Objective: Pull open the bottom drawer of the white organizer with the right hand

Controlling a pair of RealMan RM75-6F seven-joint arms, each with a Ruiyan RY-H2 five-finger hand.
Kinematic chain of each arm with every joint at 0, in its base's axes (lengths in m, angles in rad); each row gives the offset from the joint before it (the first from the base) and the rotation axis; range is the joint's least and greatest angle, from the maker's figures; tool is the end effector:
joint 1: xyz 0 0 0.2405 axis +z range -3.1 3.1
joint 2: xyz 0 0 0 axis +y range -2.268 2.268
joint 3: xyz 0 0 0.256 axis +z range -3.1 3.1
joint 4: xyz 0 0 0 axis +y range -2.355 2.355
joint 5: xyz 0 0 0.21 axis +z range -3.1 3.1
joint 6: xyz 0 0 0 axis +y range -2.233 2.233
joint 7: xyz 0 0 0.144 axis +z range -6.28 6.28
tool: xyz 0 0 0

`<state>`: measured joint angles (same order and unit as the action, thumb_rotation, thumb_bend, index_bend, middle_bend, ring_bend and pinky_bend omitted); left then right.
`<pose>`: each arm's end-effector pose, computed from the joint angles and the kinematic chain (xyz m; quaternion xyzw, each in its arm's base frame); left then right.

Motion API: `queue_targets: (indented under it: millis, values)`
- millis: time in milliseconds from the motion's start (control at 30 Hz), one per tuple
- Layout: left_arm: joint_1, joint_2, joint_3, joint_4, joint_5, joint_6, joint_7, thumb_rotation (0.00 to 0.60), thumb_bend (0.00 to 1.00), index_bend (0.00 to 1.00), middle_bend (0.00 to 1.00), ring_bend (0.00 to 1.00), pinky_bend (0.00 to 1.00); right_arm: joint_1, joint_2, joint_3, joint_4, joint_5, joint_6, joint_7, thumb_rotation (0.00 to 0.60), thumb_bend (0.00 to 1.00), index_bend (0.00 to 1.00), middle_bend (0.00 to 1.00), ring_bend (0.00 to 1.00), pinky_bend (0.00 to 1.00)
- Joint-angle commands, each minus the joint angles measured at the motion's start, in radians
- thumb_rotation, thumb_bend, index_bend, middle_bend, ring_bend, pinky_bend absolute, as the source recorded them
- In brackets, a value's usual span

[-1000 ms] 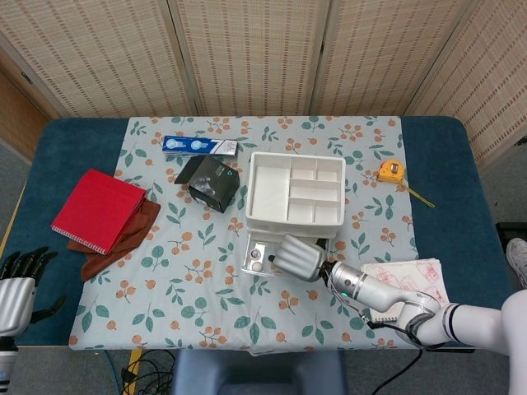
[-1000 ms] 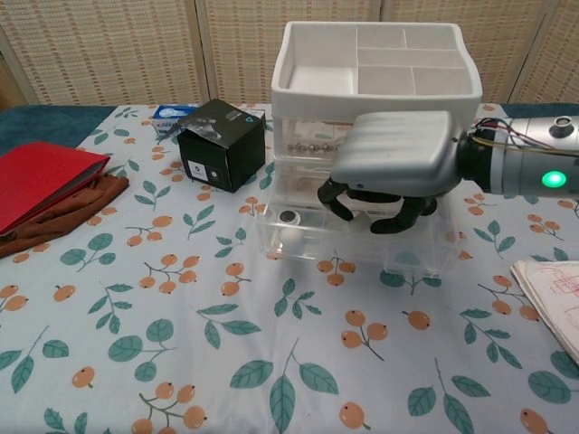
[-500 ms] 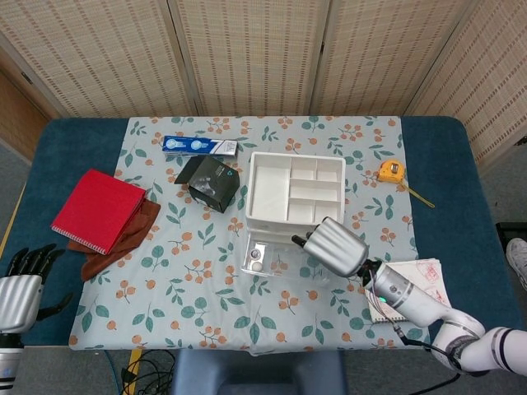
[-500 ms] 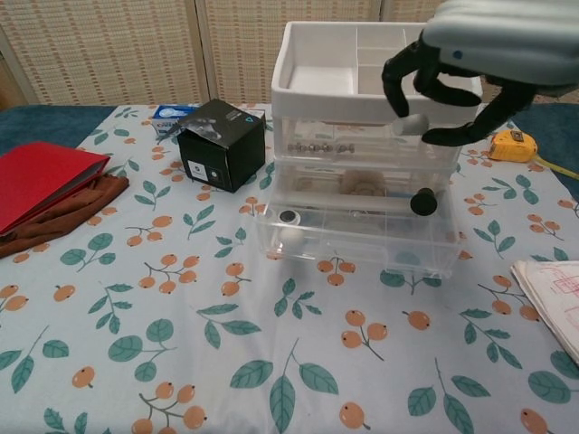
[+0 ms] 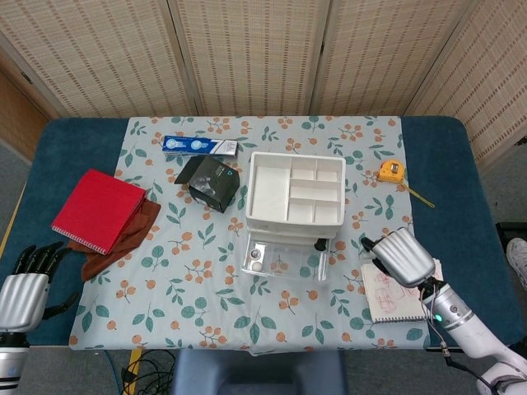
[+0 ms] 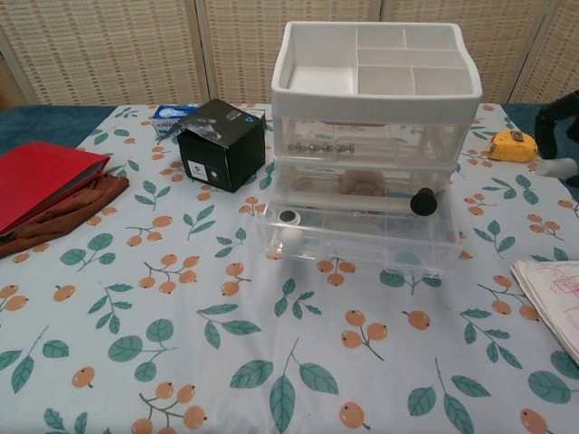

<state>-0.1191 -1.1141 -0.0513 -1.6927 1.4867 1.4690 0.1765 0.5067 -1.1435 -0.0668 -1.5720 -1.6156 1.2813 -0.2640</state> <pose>-0.2911 0.1900 0.1520 -0.6214 -0.3539 -0.3635 0.5971 -0.2340 -0.2681 0.1075 0.7954 -0.1869 0.3376 0.4673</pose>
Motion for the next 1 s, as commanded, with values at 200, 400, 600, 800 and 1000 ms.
queue_targets:
  millis: [200,400,600,800,1000]
  values:
    - [0.003,0.008,0.003,-0.014,0.004,0.005,0.007,0.600,0.21,0.18,0.15,0.14,0.09,-0.018,-0.156,0.000,0.163,0.017,-0.064,0.100,0.600,0.40,0.63,0.85,1.00,1.00]
    - [0.006,0.008,0.007,-0.014,0.003,0.005,0.007,0.600,0.21,0.18,0.15,0.14,0.09,-0.006,-0.237,0.006,0.234,0.023,-0.117,0.138,0.600,0.40,0.63,0.85,1.00,1.00]
    - [0.008,0.006,0.009,-0.012,0.003,0.006,0.002,0.600,0.21,0.18,0.15,0.14,0.09,0.011,-0.290,0.012,0.259,0.024,-0.166,0.122,0.600,0.40,0.54,0.83,1.00,1.00]
    - [0.008,0.003,0.009,-0.008,0.004,0.006,-0.003,0.600,0.21,0.18,0.15,0.14,0.09,0.013,-0.314,0.024,0.262,0.046,-0.189,0.115,0.600,0.40,0.41,0.83,1.00,1.00]
    - [0.008,0.002,0.009,-0.002,0.003,0.005,-0.007,0.600,0.21,0.18,0.15,0.14,0.09,0.001,-0.299,0.027,0.244,0.052,-0.180,0.104,0.600,0.40,0.24,0.81,1.00,1.00]
